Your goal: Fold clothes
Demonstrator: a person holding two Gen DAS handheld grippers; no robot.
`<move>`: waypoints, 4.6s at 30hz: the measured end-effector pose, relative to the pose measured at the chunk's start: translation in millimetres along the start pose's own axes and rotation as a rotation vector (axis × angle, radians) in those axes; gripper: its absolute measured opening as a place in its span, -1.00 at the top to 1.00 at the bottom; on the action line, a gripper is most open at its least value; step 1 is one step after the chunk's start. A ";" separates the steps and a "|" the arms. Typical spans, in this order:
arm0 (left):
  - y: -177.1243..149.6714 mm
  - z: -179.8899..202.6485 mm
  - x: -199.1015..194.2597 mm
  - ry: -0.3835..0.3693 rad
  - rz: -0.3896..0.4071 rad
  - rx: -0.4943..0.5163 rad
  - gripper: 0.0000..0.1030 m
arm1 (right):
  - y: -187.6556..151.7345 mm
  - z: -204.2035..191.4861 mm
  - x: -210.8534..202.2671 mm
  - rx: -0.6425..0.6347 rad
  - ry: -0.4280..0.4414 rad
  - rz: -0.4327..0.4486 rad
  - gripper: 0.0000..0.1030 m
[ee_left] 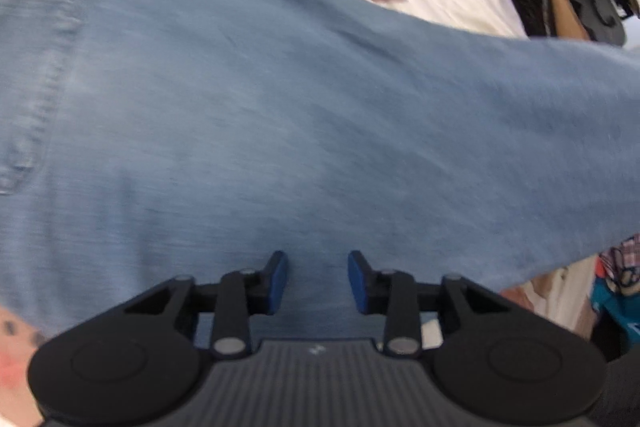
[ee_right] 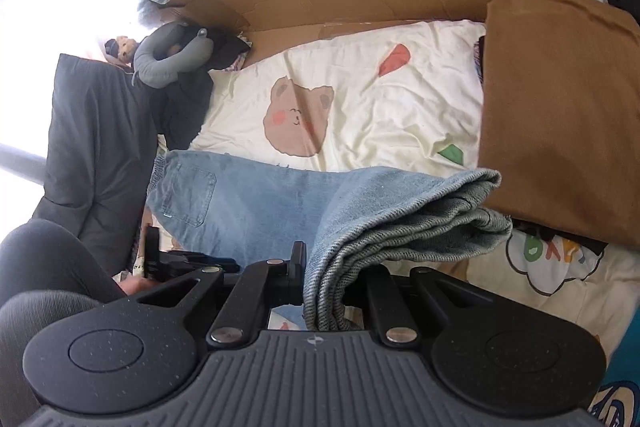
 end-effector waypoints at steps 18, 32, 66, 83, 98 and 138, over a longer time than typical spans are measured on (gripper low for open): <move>48.9 20.5 32.1 -0.025 0.076 0.058 0.78 | 10.2 -45.7 -5.3 -0.057 -0.046 -0.008 0.85; 142.9 41.4 61.9 0.005 0.115 0.094 0.89 | 7.0 -41.9 -1.3 -0.059 -0.055 -0.039 0.85; 2.2 42.9 36.1 -0.039 0.021 0.039 0.99 | 66.1 -155.9 2.0 -0.379 0.009 -0.047 0.84; -41.0 18.0 13.5 -0.112 0.011 0.027 0.99 | 109.6 -302.7 63.3 -0.617 0.083 -0.172 0.84; -65.3 -53.2 -83.1 -0.102 0.390 -0.281 0.97 | 133.7 -375.8 152.4 -0.745 0.092 -0.295 0.84; -73.0 -121.8 -110.7 -0.023 0.529 -0.513 0.05 | 141.3 -392.2 428.8 -0.323 0.205 -0.320 0.84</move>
Point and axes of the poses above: each gripper's, at about its wrist camera, not at the fingertips, and x roughly the way its jaws point, z to its right, y to its top, the point moved 5 cm from there along x, roughly the way its jaws point, and after that the axes turned 5 degrees about -x, right-handed, at the moved point
